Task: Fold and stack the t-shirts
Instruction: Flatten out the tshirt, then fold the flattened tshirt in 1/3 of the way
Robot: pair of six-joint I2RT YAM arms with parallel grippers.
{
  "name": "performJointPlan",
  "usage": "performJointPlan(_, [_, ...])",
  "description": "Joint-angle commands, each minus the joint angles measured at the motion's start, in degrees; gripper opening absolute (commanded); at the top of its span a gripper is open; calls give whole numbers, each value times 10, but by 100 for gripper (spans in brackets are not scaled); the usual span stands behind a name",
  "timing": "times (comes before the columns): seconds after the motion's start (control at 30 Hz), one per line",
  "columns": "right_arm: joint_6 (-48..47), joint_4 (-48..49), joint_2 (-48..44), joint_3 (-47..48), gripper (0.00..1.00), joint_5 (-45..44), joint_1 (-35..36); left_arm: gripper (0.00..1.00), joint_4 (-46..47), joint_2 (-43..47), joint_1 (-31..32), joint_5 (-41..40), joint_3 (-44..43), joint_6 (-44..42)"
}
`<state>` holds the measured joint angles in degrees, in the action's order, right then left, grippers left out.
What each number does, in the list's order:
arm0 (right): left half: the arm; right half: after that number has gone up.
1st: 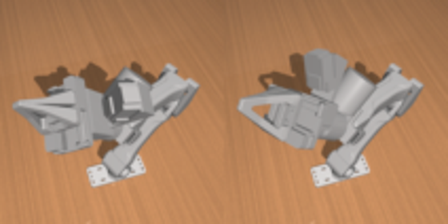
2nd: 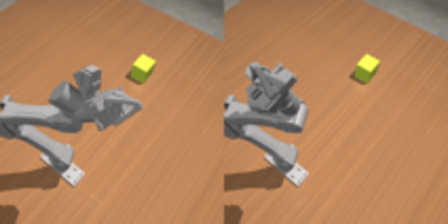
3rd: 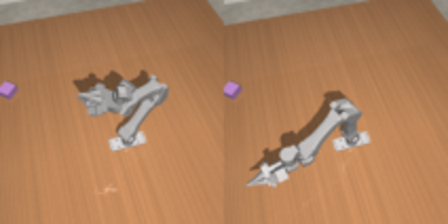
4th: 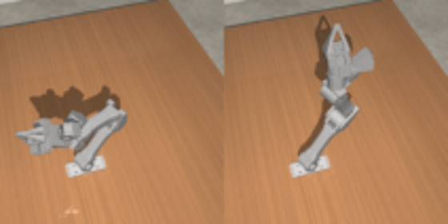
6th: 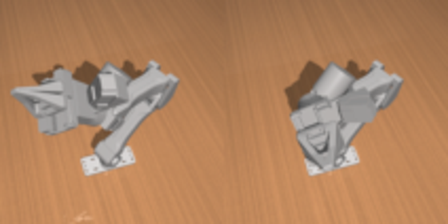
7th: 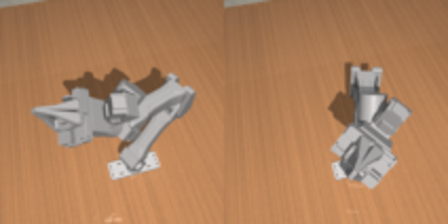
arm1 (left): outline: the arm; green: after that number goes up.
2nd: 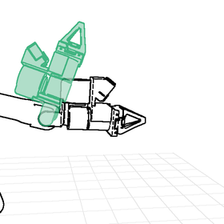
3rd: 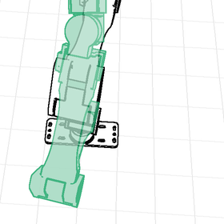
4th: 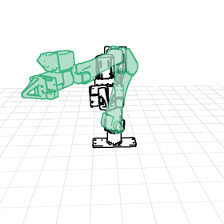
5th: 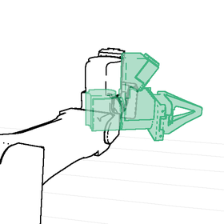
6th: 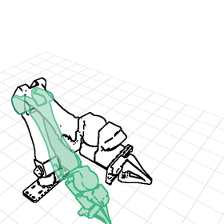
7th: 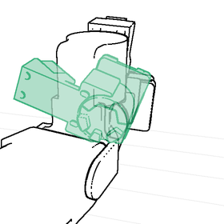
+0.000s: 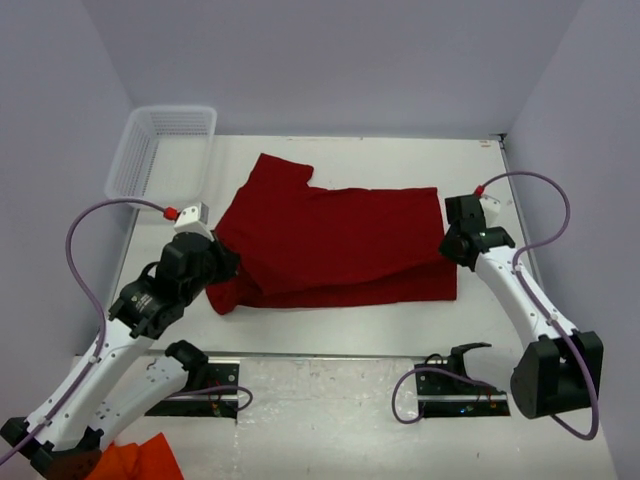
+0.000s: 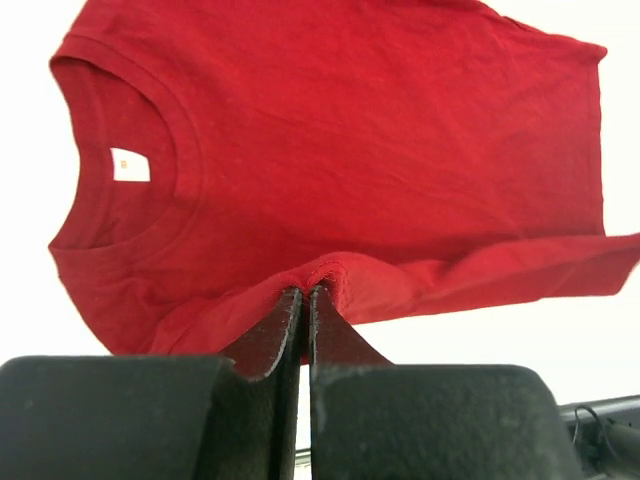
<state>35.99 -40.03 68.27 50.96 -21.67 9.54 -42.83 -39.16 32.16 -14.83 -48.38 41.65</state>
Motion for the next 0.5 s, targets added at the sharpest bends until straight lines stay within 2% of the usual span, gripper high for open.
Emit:
performJointPlan(0.0, [22,-16,-29,5,0,-46,-7,0,-16,10,-2,-43,-8,16])
performJointPlan(0.47, [22,-27,29,15,0,-41,-8,0,16,-76,-2,-66,-17,2])
